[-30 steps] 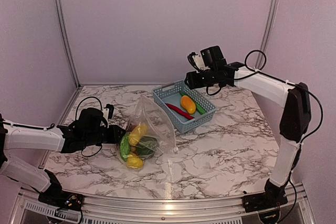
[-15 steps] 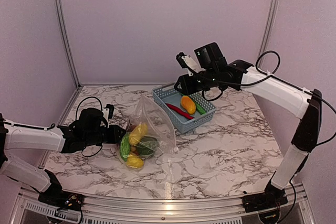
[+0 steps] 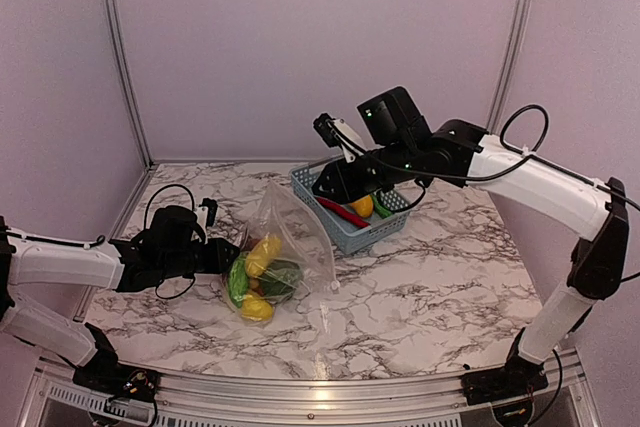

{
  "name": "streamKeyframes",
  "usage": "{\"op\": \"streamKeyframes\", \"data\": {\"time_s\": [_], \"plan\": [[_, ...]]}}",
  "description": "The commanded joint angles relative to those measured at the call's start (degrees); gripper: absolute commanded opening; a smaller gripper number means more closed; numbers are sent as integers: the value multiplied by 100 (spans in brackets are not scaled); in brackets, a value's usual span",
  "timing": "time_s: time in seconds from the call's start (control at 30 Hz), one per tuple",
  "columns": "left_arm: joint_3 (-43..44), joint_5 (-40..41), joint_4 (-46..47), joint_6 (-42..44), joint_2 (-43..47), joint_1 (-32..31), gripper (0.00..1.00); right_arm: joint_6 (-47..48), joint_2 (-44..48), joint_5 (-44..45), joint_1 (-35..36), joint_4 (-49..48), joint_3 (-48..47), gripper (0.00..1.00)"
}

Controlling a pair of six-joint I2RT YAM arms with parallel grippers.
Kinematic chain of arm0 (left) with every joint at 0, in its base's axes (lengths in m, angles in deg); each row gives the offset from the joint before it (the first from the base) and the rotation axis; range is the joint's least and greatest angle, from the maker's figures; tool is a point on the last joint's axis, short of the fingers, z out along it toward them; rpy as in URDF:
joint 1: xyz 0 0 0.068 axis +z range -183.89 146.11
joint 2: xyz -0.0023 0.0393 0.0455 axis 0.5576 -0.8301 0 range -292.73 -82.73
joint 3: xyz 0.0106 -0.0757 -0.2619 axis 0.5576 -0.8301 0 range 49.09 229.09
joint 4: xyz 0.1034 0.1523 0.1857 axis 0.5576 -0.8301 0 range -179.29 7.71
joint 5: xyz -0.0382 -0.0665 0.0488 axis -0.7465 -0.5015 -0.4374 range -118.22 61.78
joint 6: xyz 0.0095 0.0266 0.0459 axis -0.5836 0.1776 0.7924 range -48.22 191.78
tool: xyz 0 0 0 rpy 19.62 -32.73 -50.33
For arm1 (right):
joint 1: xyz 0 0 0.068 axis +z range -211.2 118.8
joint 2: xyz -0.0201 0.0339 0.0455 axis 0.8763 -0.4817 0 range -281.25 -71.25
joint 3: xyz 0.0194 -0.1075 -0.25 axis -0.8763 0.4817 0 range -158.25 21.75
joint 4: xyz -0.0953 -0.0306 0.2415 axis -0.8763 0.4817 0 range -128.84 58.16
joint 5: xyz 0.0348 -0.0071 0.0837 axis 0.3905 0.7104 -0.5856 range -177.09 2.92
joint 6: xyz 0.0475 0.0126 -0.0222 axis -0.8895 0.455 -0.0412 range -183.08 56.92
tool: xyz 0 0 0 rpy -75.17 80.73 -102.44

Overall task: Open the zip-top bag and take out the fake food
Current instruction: Pick up the fake fruit from the zipper food storage bag.

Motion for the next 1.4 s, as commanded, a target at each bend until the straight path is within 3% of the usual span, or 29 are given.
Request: {"op": "streamKeyframes", "data": {"time_s": [0.0,0.67,1.37], "plan": [[-49,49,-285,41,-111,43,23,-130,-93,-175,219,144,-34,24],[-62,67,-253,10,-93,43,23,-246,-1239,-677,404,-560,41,21],[-330,-113,236,-205,83,35,23,-1552,-2074,-1129,284,-1529,136,46]]}}
